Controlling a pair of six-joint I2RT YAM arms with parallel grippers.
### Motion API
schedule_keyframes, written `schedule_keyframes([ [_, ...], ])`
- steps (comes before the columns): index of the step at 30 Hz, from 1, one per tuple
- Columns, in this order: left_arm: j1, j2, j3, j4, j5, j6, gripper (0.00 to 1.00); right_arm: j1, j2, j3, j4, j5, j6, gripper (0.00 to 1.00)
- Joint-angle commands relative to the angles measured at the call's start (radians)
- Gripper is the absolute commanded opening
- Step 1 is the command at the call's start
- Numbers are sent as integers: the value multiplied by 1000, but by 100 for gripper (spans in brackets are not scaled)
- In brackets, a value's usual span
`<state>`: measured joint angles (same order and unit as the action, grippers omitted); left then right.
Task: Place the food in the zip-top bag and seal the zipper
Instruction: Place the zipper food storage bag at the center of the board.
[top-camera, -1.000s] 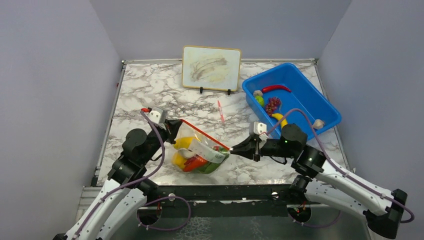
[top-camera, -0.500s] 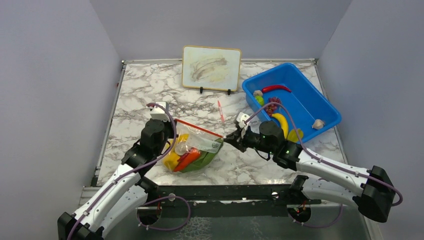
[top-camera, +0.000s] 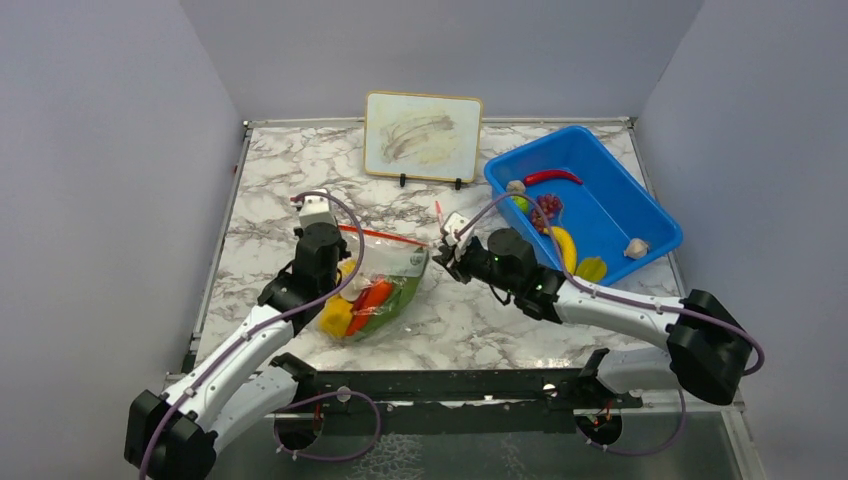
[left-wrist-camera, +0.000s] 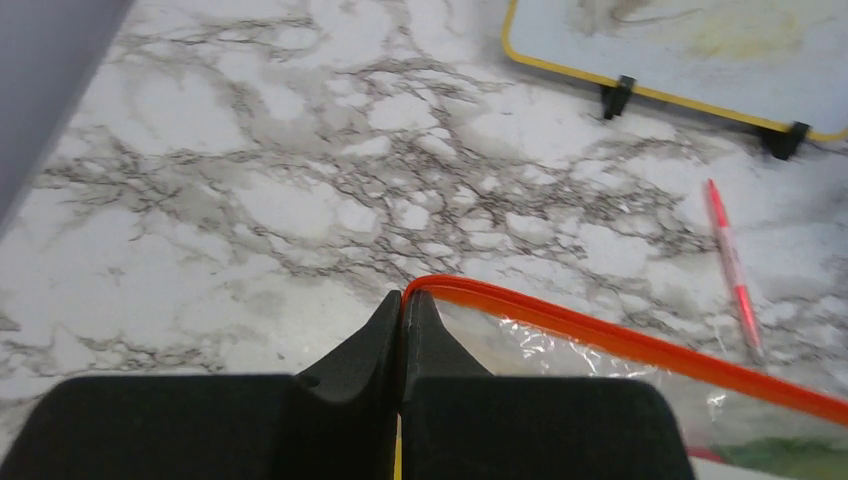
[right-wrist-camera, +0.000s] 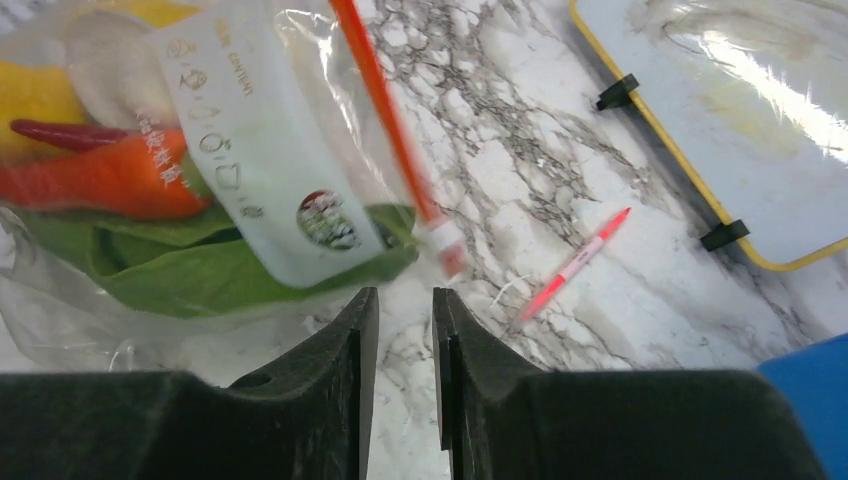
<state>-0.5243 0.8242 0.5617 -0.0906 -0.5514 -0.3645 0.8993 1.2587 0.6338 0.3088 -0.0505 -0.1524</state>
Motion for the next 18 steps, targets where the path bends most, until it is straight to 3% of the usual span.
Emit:
schedule_keyframes([
  [1,47,71,66,46,-216,7,0,-5,44,99,-24,62,-15,37],
  [5,96,135,86,67,-200,-14,0,-5,-15,103,-83,53,48,68],
  [9,188,148,73,109,-80,-73,0,-5,-144,59,-156,39,110,71],
  [14,225,173,99,94,-55,-91,36,-5,-338,-19,-181,-12,158,77],
  [18,226,175,134,67,-75,-70,57,-5,-431,-5,-279,-21,171,91],
])
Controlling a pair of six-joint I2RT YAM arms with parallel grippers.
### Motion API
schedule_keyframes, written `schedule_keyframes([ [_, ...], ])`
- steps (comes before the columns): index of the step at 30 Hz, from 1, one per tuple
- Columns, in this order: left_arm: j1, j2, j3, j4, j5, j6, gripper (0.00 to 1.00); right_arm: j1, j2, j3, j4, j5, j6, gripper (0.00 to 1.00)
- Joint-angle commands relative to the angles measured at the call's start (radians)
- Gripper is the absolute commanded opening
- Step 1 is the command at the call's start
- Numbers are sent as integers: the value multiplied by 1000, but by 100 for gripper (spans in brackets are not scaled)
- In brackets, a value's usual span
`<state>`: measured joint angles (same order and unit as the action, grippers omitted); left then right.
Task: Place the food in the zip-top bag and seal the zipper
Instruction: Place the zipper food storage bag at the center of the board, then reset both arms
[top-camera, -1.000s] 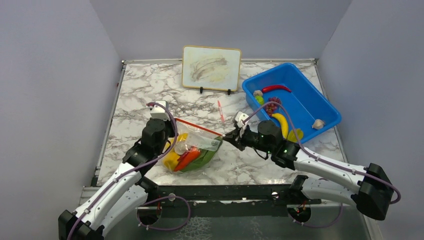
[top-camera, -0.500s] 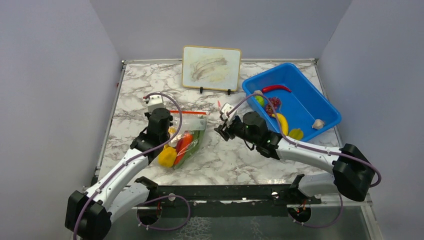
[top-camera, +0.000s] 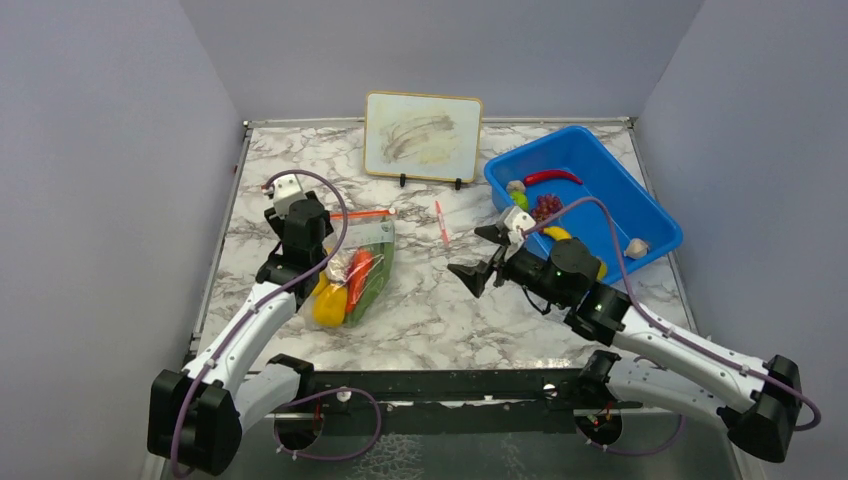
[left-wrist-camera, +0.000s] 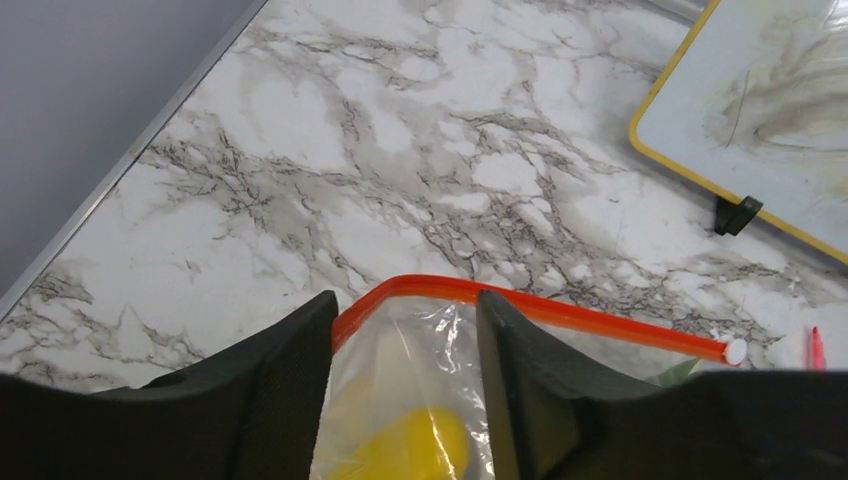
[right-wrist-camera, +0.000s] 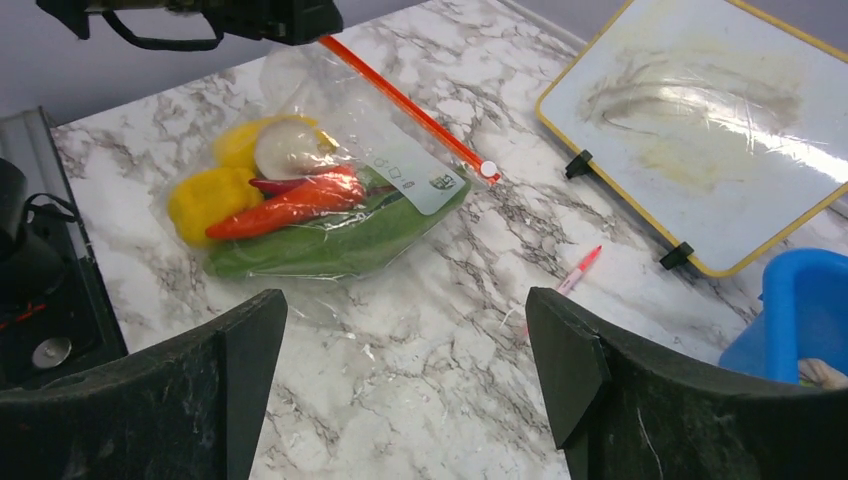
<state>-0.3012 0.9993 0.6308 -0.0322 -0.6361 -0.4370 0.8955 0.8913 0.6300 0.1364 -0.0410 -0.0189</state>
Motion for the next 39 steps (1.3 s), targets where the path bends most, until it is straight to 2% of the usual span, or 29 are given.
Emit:
schedule_keyframes([
  [1,3,-3,74,-2,8,5,64,-1,-84,6,-134,-18,46,91],
  [4,3,-26,91,-39,-11,-16,91,-2,-153,-11,-168,24,120,94],
  [5,2,-38,95,-46,-10,-22,98,-1,-178,-25,-169,37,158,95],
  [6,3,-49,102,-61,-9,-27,99,-2,-202,-33,-173,51,194,96],
  [10,2,-82,154,-138,28,-59,99,-1,-285,-26,-232,173,335,97],
  [13,2,-96,211,-221,123,-74,99,-2,-306,30,-330,260,392,99],
  [16,2,-114,256,-279,292,-34,99,-1,-298,100,-431,306,373,100],
  [18,2,-134,266,-280,466,13,99,-1,-284,155,-501,375,408,100],
  [21,2,-160,272,-277,650,45,99,-1,-249,225,-611,467,465,100],
  [25,-2,-186,279,-269,846,67,99,-1,-212,309,-734,566,521,100],
  [28,-5,-206,279,-246,953,72,99,-1,-214,341,-763,573,512,100],
  [31,-5,-225,271,-221,1003,52,99,-1,-248,343,-766,560,509,100],
  [39,-9,-244,267,-210,981,27,99,-1,-367,297,-717,460,480,100],
])
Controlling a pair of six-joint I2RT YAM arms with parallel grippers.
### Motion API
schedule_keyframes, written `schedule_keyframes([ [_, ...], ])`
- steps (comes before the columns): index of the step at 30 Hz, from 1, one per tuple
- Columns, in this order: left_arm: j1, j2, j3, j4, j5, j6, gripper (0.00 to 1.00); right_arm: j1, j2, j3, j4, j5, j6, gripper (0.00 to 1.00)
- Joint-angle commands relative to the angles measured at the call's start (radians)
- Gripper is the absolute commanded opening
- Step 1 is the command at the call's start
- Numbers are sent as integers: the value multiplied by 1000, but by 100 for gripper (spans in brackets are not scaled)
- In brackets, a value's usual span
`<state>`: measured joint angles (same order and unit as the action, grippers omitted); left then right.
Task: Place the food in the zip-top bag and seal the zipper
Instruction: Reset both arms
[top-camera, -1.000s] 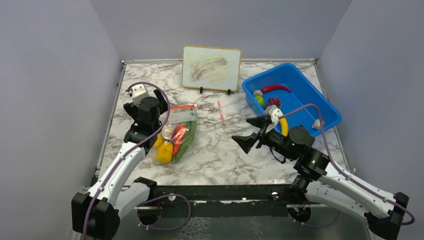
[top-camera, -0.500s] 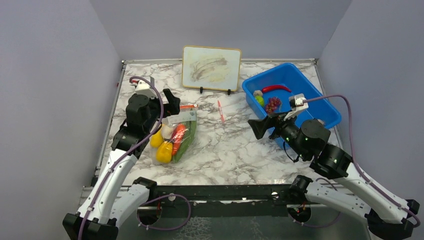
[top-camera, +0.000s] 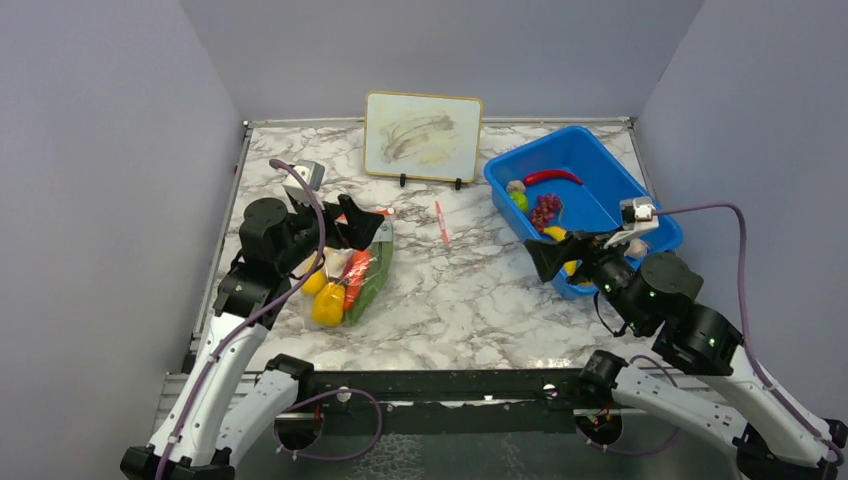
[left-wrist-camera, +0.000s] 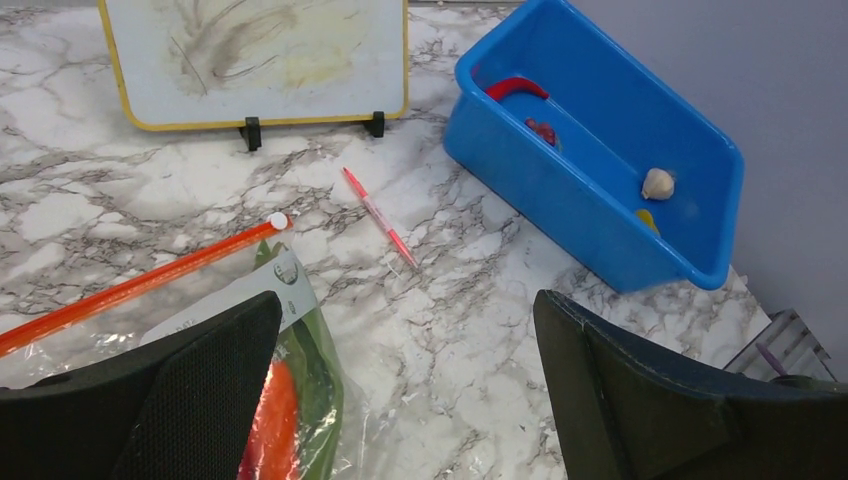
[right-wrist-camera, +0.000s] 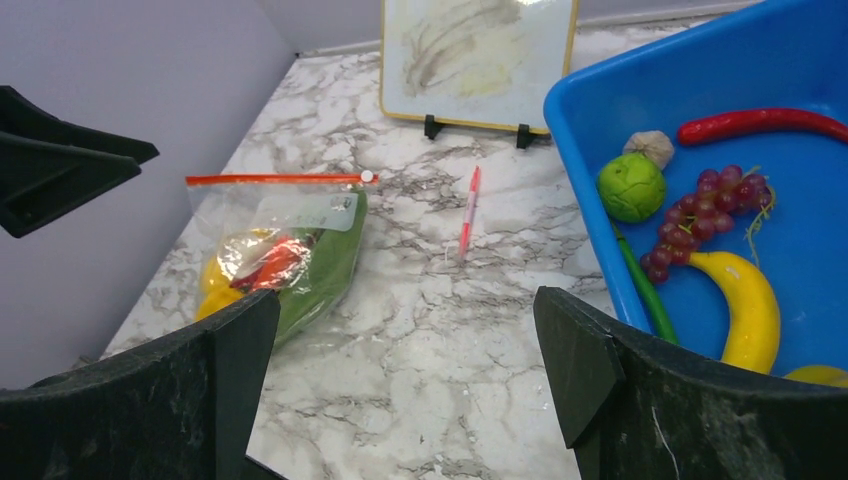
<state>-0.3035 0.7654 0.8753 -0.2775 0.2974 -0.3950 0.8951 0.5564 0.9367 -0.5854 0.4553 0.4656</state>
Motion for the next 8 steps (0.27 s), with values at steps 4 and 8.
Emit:
schedule_keyframes([
  [4,-16,6,-1,79,93,-33,99,-1,-40,6,-15,-33,13,100],
  [8,-17,16,-10,91,118,-25,99,-1,-47,6,-23,-28,19,100],
])
